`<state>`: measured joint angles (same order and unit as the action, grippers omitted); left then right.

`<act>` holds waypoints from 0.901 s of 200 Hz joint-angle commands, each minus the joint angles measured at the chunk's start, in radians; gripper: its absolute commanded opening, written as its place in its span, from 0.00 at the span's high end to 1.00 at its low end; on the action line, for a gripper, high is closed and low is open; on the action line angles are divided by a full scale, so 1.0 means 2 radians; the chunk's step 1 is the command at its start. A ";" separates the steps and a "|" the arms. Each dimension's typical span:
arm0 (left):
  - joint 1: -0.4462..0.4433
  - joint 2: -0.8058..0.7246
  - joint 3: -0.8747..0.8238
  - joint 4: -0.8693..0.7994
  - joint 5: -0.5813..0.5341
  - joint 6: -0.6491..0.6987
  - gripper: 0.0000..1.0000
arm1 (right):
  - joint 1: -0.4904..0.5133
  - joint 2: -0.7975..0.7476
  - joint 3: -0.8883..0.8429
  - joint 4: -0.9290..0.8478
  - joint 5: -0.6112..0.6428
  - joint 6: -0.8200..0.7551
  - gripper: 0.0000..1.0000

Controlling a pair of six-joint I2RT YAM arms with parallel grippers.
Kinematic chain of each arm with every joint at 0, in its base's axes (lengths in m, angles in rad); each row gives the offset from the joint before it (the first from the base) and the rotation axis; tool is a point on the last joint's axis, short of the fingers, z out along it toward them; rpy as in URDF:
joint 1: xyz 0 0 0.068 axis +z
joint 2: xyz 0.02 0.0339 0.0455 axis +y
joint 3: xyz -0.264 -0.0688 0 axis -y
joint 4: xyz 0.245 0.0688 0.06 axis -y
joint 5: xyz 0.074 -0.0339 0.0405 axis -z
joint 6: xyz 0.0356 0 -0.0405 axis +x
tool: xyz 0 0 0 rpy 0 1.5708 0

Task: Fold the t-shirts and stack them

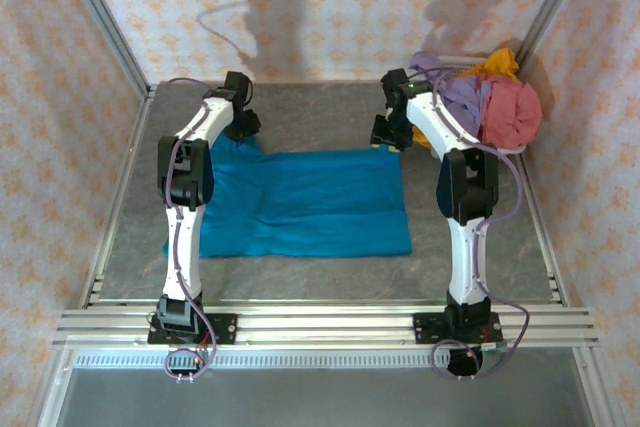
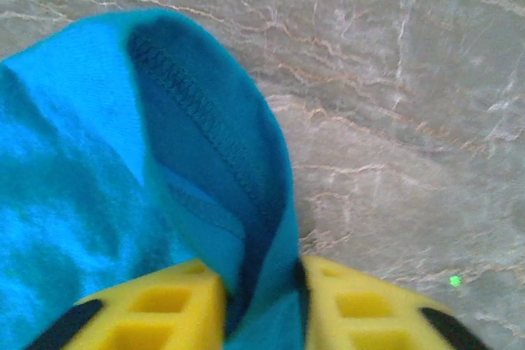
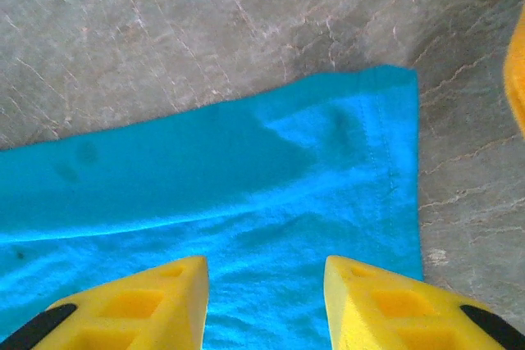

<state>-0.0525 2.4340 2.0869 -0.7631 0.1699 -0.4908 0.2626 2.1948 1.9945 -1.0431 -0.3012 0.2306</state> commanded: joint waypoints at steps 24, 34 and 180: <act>0.000 0.013 0.009 -0.030 -0.021 0.012 0.85 | -0.001 0.027 0.046 -0.031 0.039 -0.029 0.59; 0.001 0.012 0.009 -0.029 -0.020 0.013 0.87 | 0.000 0.035 0.054 -0.036 0.047 -0.035 0.59; 0.002 -0.015 -0.006 -0.030 -0.019 0.020 1.00 | 0.000 0.137 0.138 -0.031 0.122 -0.079 0.59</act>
<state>-0.0525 2.4355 2.0872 -0.7738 0.1558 -0.4690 0.2626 2.4371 2.2429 -1.1015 -0.0799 0.1093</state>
